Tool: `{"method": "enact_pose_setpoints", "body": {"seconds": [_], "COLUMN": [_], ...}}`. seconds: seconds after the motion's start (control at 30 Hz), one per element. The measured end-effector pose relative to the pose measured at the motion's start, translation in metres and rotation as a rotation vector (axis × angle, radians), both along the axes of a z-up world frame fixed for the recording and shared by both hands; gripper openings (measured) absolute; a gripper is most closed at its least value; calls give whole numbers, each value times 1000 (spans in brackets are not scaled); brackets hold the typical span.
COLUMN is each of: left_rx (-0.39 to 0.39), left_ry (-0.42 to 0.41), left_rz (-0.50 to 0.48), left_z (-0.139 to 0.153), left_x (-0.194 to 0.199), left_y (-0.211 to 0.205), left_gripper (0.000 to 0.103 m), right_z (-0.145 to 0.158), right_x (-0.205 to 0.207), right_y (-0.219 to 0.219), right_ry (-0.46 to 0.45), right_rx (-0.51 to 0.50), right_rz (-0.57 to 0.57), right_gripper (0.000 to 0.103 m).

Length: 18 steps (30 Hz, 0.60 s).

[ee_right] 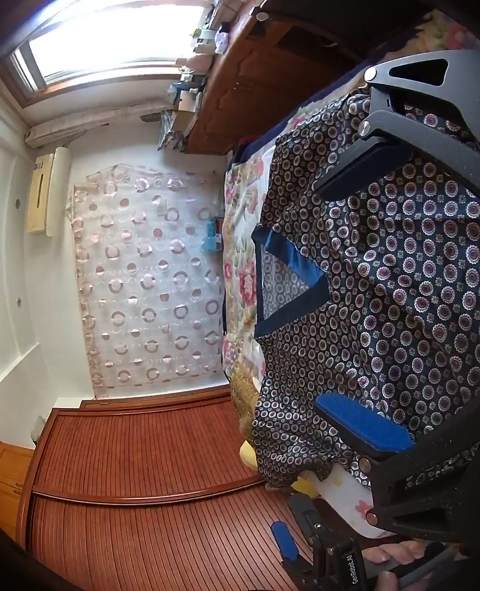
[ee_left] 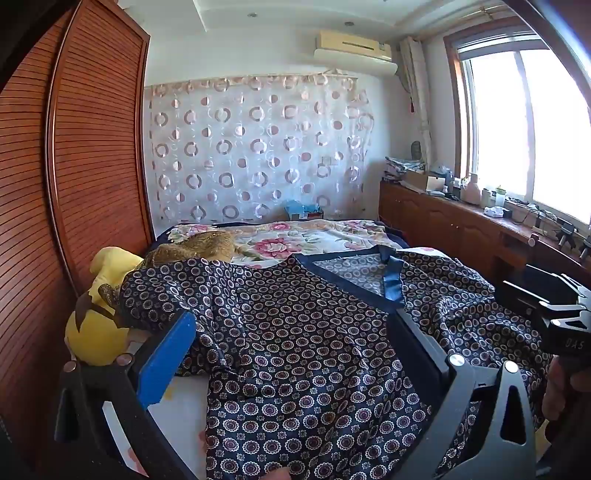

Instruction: Fold small clothes

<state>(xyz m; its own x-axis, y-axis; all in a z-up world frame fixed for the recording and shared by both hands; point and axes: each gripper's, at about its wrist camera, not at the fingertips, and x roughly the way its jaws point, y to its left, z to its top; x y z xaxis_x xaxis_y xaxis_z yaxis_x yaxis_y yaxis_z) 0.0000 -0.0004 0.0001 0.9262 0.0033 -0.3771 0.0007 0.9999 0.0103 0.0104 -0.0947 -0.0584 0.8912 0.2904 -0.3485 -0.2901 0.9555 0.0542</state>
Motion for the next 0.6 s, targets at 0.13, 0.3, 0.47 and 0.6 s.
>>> {"method": "enact_pose_setpoints", "body": {"seconds": [0.13,0.3,0.47,0.6], "left_rx": [-6,-6,-9,-9], "left_ry": [2,3,2,2], "left_rz": [0,3,6,11], "left_z": [0,0,-2,0], "left_x": [0,0,-2,-1], "left_y": [0,0,2,3], "left_gripper": [103,103,103,103], "right_z": [0,2,1,0], "right_x": [1,-2,4,-5], "right_y": [0,0,0,0], "right_ry": [-10,-17,-11,-17], "right_rx": [-10,-7,-5,0], "right_rz": [1,-3,-5,-9], "right_gripper": [103,103,103,103]}}
